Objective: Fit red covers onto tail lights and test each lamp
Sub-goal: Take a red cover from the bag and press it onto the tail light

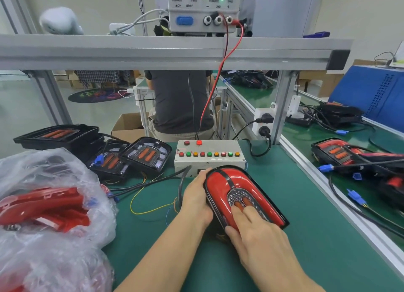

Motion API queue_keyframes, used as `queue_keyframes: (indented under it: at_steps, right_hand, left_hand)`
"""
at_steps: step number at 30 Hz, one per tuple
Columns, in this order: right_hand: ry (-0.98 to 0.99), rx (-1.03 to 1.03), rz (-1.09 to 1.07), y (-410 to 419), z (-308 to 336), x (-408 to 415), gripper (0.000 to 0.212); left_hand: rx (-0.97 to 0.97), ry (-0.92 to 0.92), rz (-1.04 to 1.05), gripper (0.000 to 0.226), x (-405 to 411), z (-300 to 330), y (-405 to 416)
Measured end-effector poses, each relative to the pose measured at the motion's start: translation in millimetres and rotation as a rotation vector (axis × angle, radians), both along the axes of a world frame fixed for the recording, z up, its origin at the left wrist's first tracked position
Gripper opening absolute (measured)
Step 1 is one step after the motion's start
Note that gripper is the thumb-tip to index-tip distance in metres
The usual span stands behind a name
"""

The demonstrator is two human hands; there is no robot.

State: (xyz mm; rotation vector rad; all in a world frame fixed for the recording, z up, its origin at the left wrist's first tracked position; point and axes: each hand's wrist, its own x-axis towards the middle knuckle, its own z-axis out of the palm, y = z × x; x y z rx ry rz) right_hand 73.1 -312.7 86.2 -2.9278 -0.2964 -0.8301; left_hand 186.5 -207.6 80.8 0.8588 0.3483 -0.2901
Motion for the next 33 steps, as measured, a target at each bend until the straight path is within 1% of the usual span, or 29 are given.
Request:
queue_keyframes:
  at_steps: [2, 4, 6, 7, 9, 10, 11, 13, 14, 15, 16, 18, 19, 20, 23, 26, 28, 31, 33]
  right_hand:
    - [0.034, 0.020, -0.012, -3, -2, 1, 0.054]
    - [0.058, 0.040, 0.001, -1, -2, 2, 0.054]
    - [0.164, 0.070, 0.027, 2, 6, 4, 0.054]
    - [0.210, 0.120, 0.022, 1, 7, 6, 0.054]
    - [0.284, 0.237, 0.032, -8, 4, 7, 0.053]
    - [0.295, 0.347, 0.042, -12, 3, 6, 0.052]
    - [0.270, 0.499, 0.037, -16, 4, 3, 0.046]
    - [0.204, 0.835, -0.044, -30, 2, 1, 0.035]
    - [0.226, 1.004, -0.097, -37, 0, 2, 0.036]
    - [0.307, 1.153, -0.116, -42, -1, 3, 0.042]
    - [0.454, 1.289, -0.099, -43, -1, 5, 0.056]
    - [0.746, 1.545, 0.024, -39, -1, 12, 0.079]
    - [0.813, 1.632, 0.094, -36, -2, 17, 0.081]
    - [0.834, 1.693, 0.143, -33, -2, 22, 0.080]
    - [0.799, 1.785, 0.169, -29, -4, 35, 0.073]
    - [0.809, 1.845, 0.193, -31, -11, 38, 0.067]
    - [0.819, 1.837, 0.207, -32, -15, 36, 0.065]
    - [0.807, 1.786, 0.215, -31, -22, 33, 0.063]
    - [0.797, 1.765, 0.214, -29, -25, 30, 0.068]
  left_hand:
    - [-0.011, -0.013, -0.047, 0.023, 0, 0, 2]
    - [0.033, -0.048, -0.109, 0.025, -1, -1, 2]
    - [0.143, -0.085, -0.104, 0.039, 1, -6, -1]
    - [0.168, -0.083, -0.093, 0.044, 2, -7, -2]
    - [0.147, -0.057, -0.066, 0.045, 4, -7, -2]
    - [0.124, -0.046, -0.041, 0.046, 6, -7, -1]
    - [0.099, -0.040, -0.010, 0.046, 9, -7, 1]
    - [0.053, -0.043, 0.042, 0.047, 15, -6, 6]
    - [0.035, -0.053, 0.059, 0.048, 18, -4, 8]
    - [0.019, -0.066, 0.076, 0.048, 21, 0, 10]
    - [0.004, -0.082, 0.093, 0.049, 23, 3, 10]
    - [-0.005, -0.117, 0.108, 0.052, 27, 9, 9]
    - [0.000, -0.134, 0.101, 0.054, 27, 11, 7]
    - [0.008, -0.147, 0.091, 0.055, 27, 12, 5]
    - [0.016, -0.153, 0.082, 0.057, 25, 11, 3]
    - [0.037, -0.172, 0.048, 0.058, 22, 10, 6]
    - [0.043, -0.213, 0.024, 0.064, 18, 7, 6]
    - [0.050, -0.262, 0.030, 0.055, 14, 0, 6]
    - [0.049, -0.256, 0.027, 0.051, 13, -3, 5]
